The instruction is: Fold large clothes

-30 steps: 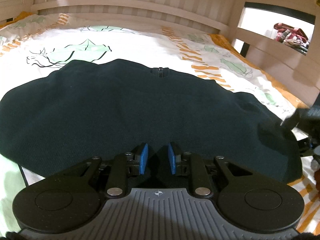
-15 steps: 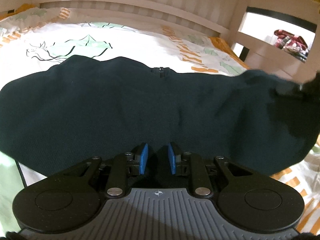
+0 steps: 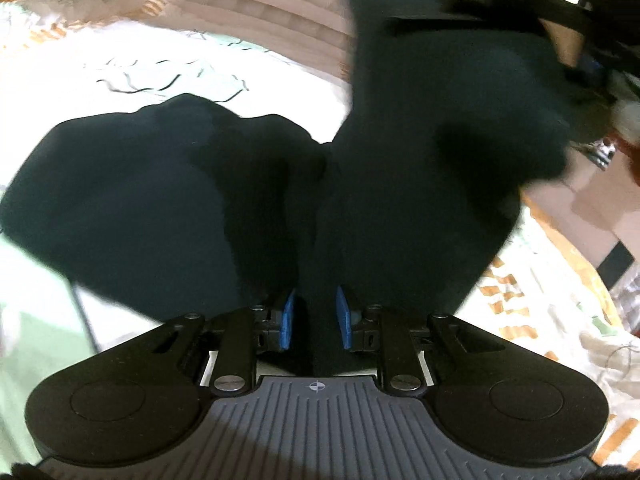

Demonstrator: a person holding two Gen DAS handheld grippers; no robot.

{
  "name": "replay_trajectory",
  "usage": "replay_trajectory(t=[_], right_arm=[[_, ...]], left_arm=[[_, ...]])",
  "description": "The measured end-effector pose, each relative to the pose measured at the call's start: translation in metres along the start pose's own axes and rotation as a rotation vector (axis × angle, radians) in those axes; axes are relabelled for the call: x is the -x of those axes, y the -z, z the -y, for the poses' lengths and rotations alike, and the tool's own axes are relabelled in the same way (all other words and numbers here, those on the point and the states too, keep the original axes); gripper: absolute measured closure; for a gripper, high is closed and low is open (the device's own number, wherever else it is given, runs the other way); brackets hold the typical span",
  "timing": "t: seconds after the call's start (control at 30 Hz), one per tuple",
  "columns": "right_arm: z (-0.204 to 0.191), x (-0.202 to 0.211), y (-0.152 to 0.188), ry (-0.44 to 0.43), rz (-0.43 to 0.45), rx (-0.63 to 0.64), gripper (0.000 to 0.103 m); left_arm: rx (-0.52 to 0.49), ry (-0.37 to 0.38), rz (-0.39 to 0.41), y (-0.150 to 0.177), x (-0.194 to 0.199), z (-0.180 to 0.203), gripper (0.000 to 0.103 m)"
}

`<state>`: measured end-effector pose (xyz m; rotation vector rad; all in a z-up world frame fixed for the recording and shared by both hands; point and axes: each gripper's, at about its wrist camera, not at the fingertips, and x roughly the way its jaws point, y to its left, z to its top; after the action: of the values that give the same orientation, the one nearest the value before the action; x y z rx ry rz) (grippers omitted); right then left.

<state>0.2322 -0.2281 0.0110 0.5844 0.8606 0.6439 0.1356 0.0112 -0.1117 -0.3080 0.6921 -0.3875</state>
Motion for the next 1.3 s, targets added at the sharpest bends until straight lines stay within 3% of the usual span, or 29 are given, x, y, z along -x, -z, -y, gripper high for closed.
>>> replay_trajectory(t=[0.27, 0.47, 0.53, 0.67, 0.7, 0.8, 0.97, 1.1, 1.2, 1.3], right_arm=[[-0.040, -0.101, 0.011, 0.000, -0.187, 0.080, 0.074], [-0.041, -0.141, 0.023, 0.049, -0.232, 0.092, 0.065], [-0.045, -0.140, 0.021, 0.028, -0.229, 0.098, 0.055], [-0.056, -0.123, 0.014, -0.079, -0.204, 0.101, 0.017], [-0.060, -0.117, 0.011, -0.102, -0.187, 0.112, 0.011], [-0.069, -0.094, 0.004, -0.166, -0.121, 0.167, 0.010], [-0.071, -0.055, -0.009, -0.204, -0.009, 0.186, 0.009], [-0.068, -0.040, -0.011, -0.122, 0.071, 0.215, 0.009], [-0.046, -0.023, -0.007, -0.064, 0.117, 0.175, 0.009], [-0.030, -0.016, -0.001, 0.008, 0.133, 0.145, 0.009]], left_arm=[[0.046, 0.024, 0.010, 0.008, 0.028, -0.017, 0.086], [0.047, 0.015, -0.020, 0.012, 0.041, -0.021, 0.085], [0.055, 0.010, -0.020, 0.012, 0.046, -0.024, 0.085], [0.062, 0.010, -0.001, 0.011, 0.058, -0.024, 0.085], [0.050, 0.008, 0.006, 0.011, 0.061, -0.021, 0.085], [0.006, 0.006, 0.026, 0.013, 0.072, -0.012, 0.085], [-0.093, 0.019, 0.089, 0.000, 0.090, 0.006, 0.084], [-0.192, 0.019, 0.181, -0.021, 0.101, 0.009, 0.079], [-0.248, -0.028, 0.239, -0.040, 0.098, 0.008, 0.078], [-0.227, -0.089, 0.271, -0.059, 0.091, -0.008, 0.078]])
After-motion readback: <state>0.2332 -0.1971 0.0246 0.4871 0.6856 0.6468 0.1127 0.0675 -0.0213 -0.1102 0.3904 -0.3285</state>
